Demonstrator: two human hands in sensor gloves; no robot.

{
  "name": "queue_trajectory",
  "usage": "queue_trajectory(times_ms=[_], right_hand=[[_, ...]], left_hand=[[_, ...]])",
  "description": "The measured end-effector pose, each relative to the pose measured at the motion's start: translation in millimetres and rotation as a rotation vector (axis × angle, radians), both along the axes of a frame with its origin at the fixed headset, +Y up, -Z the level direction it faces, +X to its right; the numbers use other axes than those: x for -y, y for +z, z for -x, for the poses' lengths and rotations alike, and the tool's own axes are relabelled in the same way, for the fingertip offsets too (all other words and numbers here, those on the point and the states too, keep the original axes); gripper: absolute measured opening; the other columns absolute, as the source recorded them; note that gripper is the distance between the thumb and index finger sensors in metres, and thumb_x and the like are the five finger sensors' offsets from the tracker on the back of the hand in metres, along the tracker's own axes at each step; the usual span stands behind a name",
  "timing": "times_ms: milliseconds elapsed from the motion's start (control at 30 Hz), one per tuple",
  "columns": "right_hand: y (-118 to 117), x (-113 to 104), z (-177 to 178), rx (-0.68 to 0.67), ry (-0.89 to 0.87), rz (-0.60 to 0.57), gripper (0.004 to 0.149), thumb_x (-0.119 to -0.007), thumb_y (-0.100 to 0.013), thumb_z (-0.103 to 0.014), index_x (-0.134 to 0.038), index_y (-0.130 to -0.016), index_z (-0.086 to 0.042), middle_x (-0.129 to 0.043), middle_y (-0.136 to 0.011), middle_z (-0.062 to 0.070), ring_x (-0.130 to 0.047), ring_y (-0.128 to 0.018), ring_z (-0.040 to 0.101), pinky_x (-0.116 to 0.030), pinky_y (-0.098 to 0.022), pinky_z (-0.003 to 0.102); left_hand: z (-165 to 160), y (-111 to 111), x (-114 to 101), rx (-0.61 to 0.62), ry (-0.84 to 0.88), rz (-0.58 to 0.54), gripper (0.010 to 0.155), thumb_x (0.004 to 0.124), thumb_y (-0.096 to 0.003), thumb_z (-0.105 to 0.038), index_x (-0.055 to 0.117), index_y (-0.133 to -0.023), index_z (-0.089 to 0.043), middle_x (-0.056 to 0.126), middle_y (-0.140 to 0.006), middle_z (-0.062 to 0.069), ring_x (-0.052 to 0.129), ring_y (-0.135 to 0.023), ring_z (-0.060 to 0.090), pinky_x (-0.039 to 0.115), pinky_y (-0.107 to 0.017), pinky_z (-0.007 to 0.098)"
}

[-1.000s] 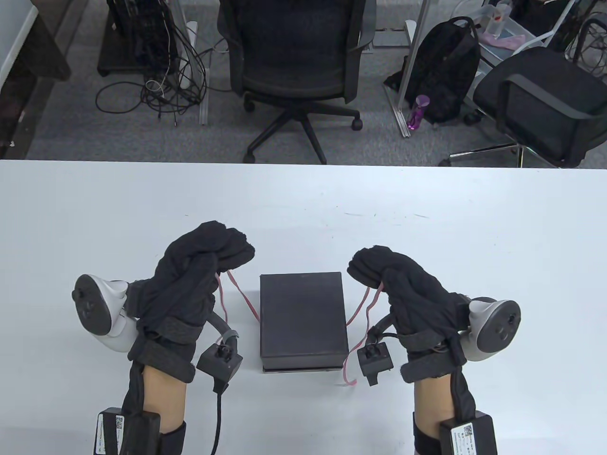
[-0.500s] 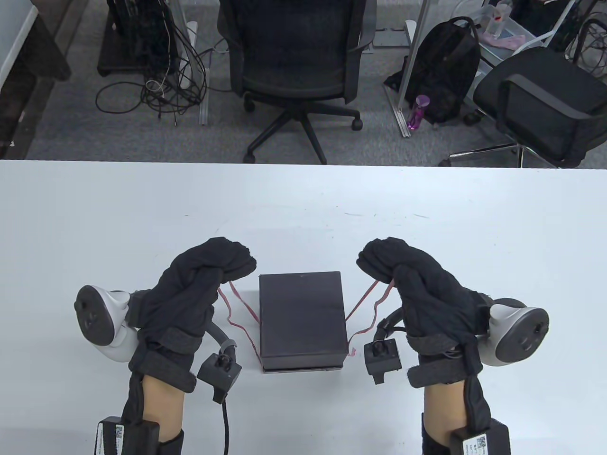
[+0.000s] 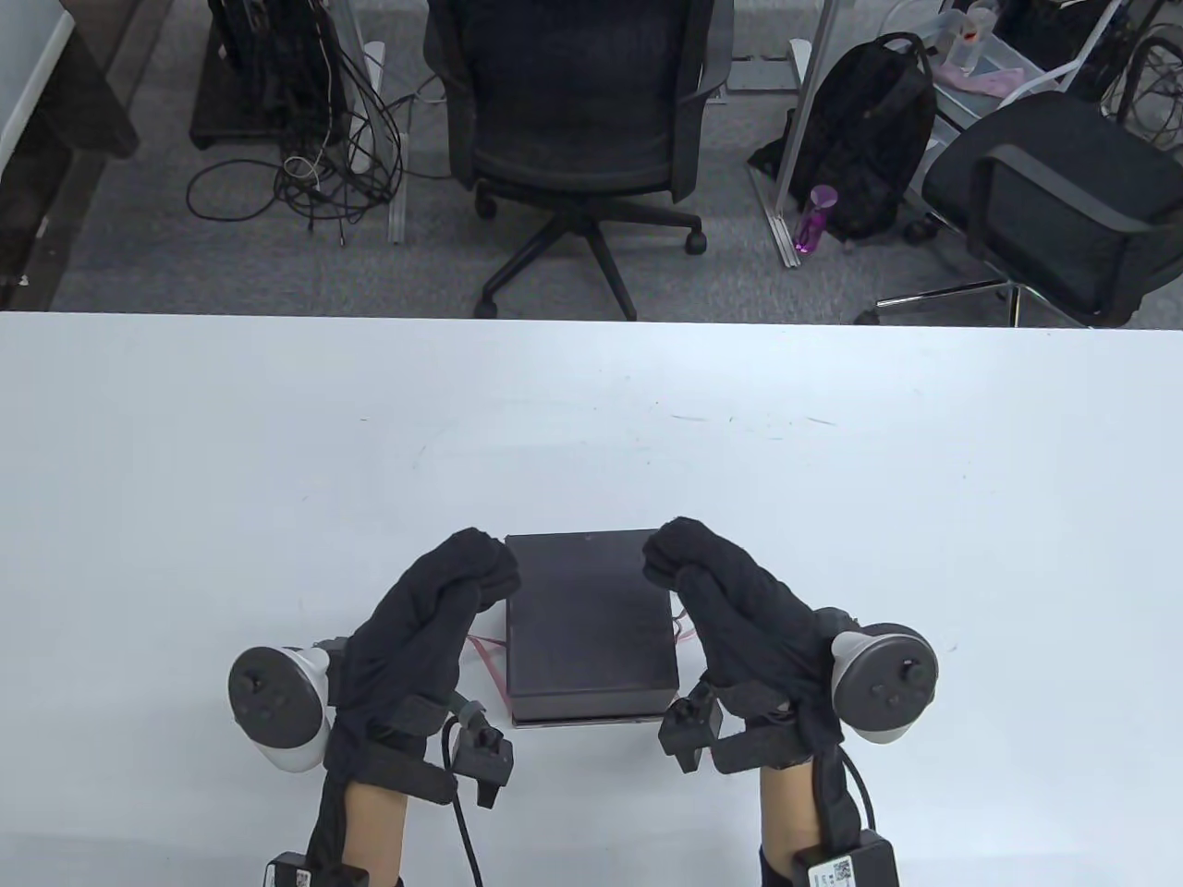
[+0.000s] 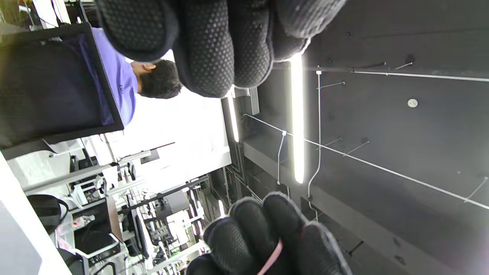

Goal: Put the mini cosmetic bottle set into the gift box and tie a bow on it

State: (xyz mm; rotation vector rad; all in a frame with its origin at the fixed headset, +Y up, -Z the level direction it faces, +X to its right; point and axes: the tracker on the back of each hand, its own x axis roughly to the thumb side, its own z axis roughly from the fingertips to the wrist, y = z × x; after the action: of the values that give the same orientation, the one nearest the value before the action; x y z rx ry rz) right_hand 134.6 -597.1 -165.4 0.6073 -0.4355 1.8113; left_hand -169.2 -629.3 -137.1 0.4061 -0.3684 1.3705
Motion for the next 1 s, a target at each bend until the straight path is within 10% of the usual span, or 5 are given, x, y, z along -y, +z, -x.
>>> queue_trajectory(times_ms=[600, 1000], right_hand=[[25, 36, 61, 0.054, 0.476, -0.063, 0.067, -0.076, -0.058, -0.043, -0.065, -0.104, 0.004, -0.045, -0.110, 0.044, -0.047, -0.091, 0.071, -0.050, -0.059, 0.082], [26, 42, 66, 0.257, 0.449, -0.139, 0.039, -0.084, -0.053, -0.032, -0.087, -0.079, -0.003, -0.059, -0.105, 0.039, -0.056, -0.088, 0.068, -0.056, -0.057, 0.079]], left_hand=[[-47, -3, 36, 0.441, -0.013, 0.140, 0.070, 0.049, -0.0615, -0.060, 0.035, -0.124, -0.032, 0.027, -0.128, 0.012, 0.045, -0.112, 0.062, 0.053, -0.073, 0.076], [-60, -4, 40, 0.517, -0.026, 0.171, 0.066, 0.047, -0.0614, -0.061, 0.038, -0.123, -0.039, 0.018, -0.127, 0.013, 0.037, -0.107, 0.070, 0.051, -0.073, 0.077]])
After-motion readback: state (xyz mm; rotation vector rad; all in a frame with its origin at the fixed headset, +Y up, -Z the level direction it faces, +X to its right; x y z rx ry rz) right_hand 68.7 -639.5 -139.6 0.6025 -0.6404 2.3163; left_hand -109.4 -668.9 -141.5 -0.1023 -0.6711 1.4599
